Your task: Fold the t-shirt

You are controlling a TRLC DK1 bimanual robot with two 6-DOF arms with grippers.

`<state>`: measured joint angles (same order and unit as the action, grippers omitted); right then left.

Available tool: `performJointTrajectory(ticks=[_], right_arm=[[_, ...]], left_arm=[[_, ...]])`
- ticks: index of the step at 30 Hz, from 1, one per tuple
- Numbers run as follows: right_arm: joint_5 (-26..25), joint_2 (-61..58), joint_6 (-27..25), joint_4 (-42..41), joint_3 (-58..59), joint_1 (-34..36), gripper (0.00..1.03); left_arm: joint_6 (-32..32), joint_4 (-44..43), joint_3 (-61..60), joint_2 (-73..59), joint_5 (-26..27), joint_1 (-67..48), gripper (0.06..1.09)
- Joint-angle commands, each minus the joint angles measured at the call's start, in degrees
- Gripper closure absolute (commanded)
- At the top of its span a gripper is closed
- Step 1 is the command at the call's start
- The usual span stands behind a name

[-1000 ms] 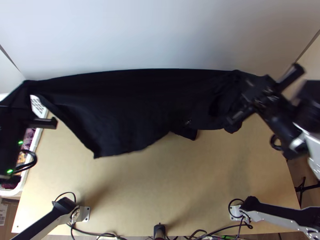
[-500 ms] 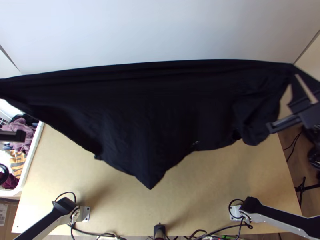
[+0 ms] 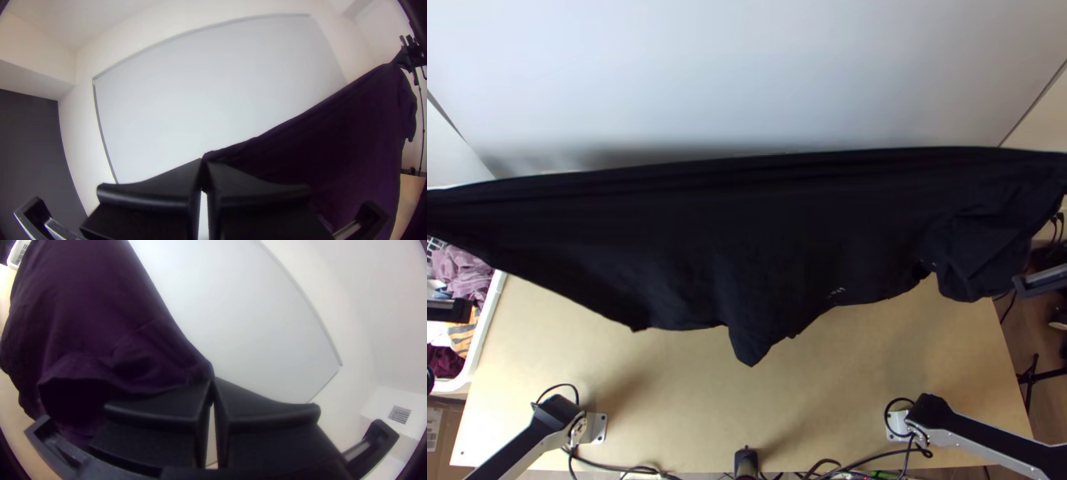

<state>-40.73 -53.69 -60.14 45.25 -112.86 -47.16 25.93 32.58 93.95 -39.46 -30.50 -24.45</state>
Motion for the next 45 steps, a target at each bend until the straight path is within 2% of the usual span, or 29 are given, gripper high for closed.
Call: performJointTrajectory(ticks=[1,8,11,20,25,33,36,40,45], right_arm=[[-0.4,0.2,8.8,8.4,0.2,0.0,1.00],[6.5,-1.7,18.0,18.0,3.4,0.0,1.00],[7.2,-1.8,19.1,17.9,7.7,-0.8,1.00],[10.5,-6.3,18.0,6.0,19.9,0.3,1.00],[18.1,-12.4,15.6,-3.9,22.7,8.1,1.00],[22.2,-23.9,16.4,-15.5,22.5,15.0,1.00],[25.1,-28.5,18.4,-17.3,21.2,17.8,1.00],[28.4,-34.4,20.9,-17.3,20.1,21.5,1.00],[30.0,-41.1,21.4,-18.8,19.4,23.9,1.00]], left_arm=[[-2.2,4.9,-0.4,0.4,-0.1,0.1,1.05],[-6.1,7.8,-4.7,0.0,2.3,0.1,1.05],[-7.0,7.7,-9.1,0.1,2.5,0.1,1.05],[-8.0,-2.9,-21.2,-2.4,2.5,0.1,1.05],[-7.4,-10.7,-25.7,-6.2,2.4,0.9,1.05],[-8.2,-21.6,-29.7,-14.1,2.4,2.4,1.05],[-10.4,-22.5,-29.6,-18.1,3.2,4.9,1.05],[-14.5,-22.6,-29.3,-24.3,7.7,10.8,1.05],[-17.8,-24.4,-28.6,-31.8,10.9,16.5,1.05]])
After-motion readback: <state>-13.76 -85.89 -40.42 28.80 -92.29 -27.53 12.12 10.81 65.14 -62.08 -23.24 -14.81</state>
